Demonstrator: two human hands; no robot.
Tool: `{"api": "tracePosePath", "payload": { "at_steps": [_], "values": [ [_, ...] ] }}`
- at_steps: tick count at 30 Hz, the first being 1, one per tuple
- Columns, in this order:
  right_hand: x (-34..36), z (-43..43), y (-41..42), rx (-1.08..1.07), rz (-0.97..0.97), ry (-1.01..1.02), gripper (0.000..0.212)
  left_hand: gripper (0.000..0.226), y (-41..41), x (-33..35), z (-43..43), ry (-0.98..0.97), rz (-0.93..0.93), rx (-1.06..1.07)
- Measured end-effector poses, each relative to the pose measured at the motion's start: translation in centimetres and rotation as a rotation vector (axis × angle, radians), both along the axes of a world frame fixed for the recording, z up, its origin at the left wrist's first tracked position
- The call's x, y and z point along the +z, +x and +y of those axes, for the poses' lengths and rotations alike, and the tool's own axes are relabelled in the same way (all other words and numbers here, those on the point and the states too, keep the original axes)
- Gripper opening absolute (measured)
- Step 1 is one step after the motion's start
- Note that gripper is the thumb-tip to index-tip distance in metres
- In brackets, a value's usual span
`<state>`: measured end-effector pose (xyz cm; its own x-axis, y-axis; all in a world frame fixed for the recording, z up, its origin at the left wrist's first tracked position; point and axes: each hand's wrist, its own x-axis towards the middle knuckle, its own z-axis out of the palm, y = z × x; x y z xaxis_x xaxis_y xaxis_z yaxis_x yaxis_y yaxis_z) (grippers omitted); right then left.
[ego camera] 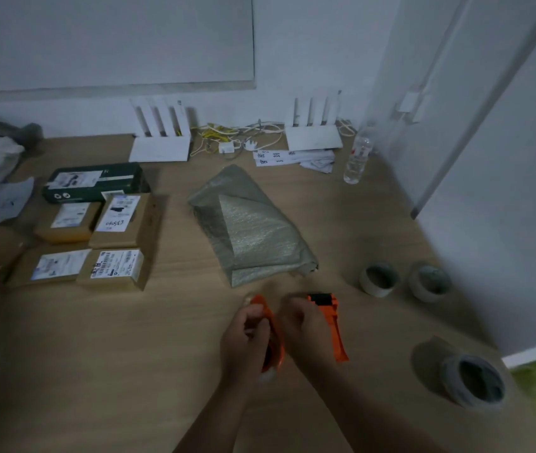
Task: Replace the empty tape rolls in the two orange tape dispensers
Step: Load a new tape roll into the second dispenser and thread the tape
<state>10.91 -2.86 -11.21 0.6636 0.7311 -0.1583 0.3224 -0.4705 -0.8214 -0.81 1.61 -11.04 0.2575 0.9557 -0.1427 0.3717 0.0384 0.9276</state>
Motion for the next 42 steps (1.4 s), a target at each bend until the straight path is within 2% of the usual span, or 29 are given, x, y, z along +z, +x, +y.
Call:
{"api": "tracePosePath", "payload": {
  "at_steps": [5,8,10,12,20,23,28,30,32,34,38,42],
  "values": [
    [2.2,-2.9,3.7,-0.024,-0.014,0.074,0.007,0.028,4.1,1.0,-1.8,0.002,-0.073,-0.055],
    [2.6,-5.8,7.1,-0.045,-0.034,0.034,0.034,0.028,7.6,1.6,-3.6,-0.009,-0.083,-0.108],
    [2.8,-7.7,9.3,-0.080,-0.057,0.014,0.041,0.026,10.0,2.1,-5.0,-0.017,-0.082,-0.129],
    [2.8,-9.6,11.5,-0.131,-0.006,-0.011,0.042,0.024,12.4,2.4,-6.7,-0.020,-0.088,-0.168],
    [2.4,-16.6,19.0,-0.258,0.053,-0.130,0.043,0.038,19.9,2.5,-12.0,-0.071,-0.108,-0.304],
    [2.0,-19.1,21.4,-0.272,0.041,-0.246,0.040,0.026,21.8,2.5,-13.6,-0.082,-0.091,-0.309],
    [2.1,-22.0,22.6,-0.306,-0.015,-0.492,0.029,0.027,22.5,1.7,-14.9,-0.036,0.020,-0.339],
    [0.6,-22.4,22.4,-0.321,0.071,-0.505,0.026,0.028,22.5,1.6,-14.9,-0.035,0.042,-0.350],
    [-1.9,-22.7,22.5,-0.261,0.144,-0.528,0.036,0.028,22.3,1.6,-14.8,-0.036,0.061,-0.367],
    [-3.0,-22.5,22.6,-0.188,0.126,-0.577,0.045,0.025,21.8,1.7,-14.4,-0.023,0.091,-0.365],
    [-2.5,-21.7,22.6,-0.264,0.182,-0.595,0.040,0.018,20.4,1.2,-13.7,-0.020,0.113,-0.352],
    [-2.8,-21.5,22.5,-0.288,0.143,-0.621,0.045,0.024,19.0,0.5,-13.2,-0.055,0.096,-0.354]
  ]
}}
